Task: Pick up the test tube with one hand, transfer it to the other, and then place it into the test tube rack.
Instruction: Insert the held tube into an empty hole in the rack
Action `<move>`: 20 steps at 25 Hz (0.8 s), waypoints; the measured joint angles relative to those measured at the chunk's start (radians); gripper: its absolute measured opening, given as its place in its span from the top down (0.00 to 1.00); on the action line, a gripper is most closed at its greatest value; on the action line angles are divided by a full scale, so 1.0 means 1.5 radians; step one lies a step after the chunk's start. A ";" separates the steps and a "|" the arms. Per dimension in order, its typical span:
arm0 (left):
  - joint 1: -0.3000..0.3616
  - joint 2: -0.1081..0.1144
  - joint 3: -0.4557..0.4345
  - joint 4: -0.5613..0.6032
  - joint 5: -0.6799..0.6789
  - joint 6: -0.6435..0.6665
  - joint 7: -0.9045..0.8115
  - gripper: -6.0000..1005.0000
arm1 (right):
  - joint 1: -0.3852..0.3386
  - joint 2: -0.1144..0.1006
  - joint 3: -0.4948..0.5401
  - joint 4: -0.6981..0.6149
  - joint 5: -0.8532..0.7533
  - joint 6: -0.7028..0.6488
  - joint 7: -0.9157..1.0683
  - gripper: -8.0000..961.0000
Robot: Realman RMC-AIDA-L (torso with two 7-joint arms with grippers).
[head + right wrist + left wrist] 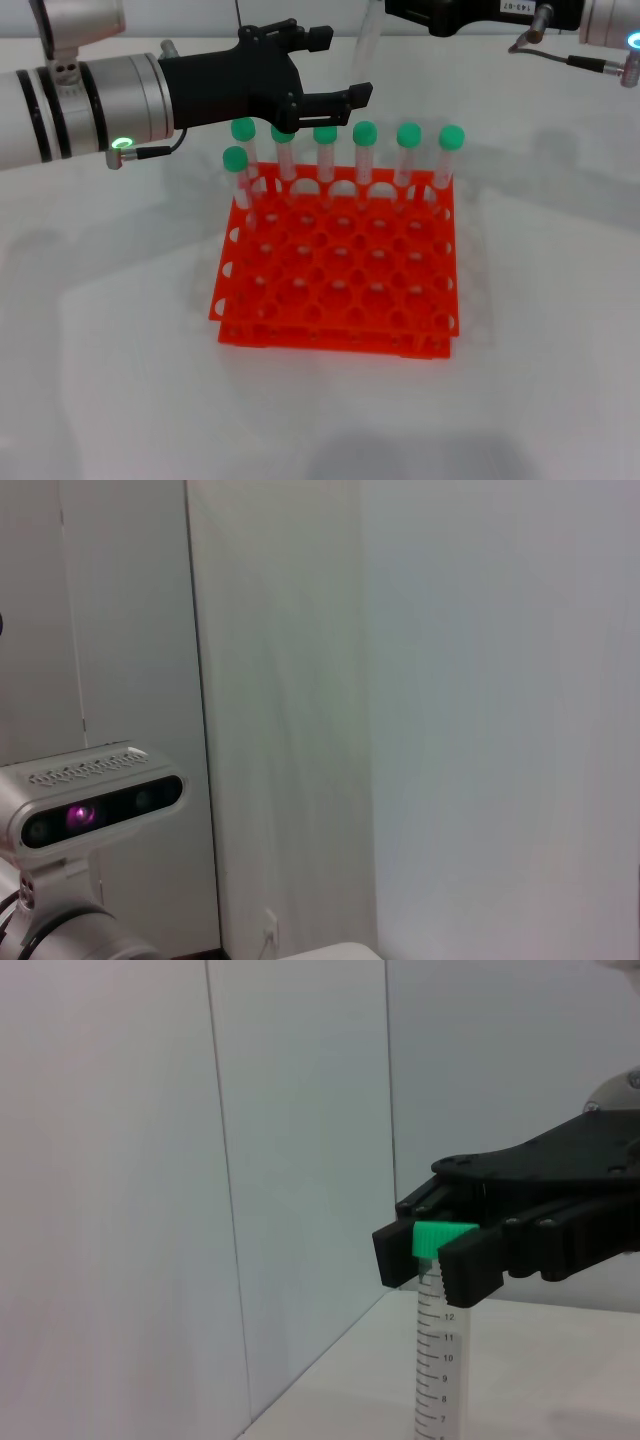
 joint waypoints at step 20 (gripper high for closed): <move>0.016 0.001 0.001 0.018 0.005 0.006 -0.018 0.13 | -0.007 0.000 0.001 0.000 -0.001 -0.002 0.000 0.72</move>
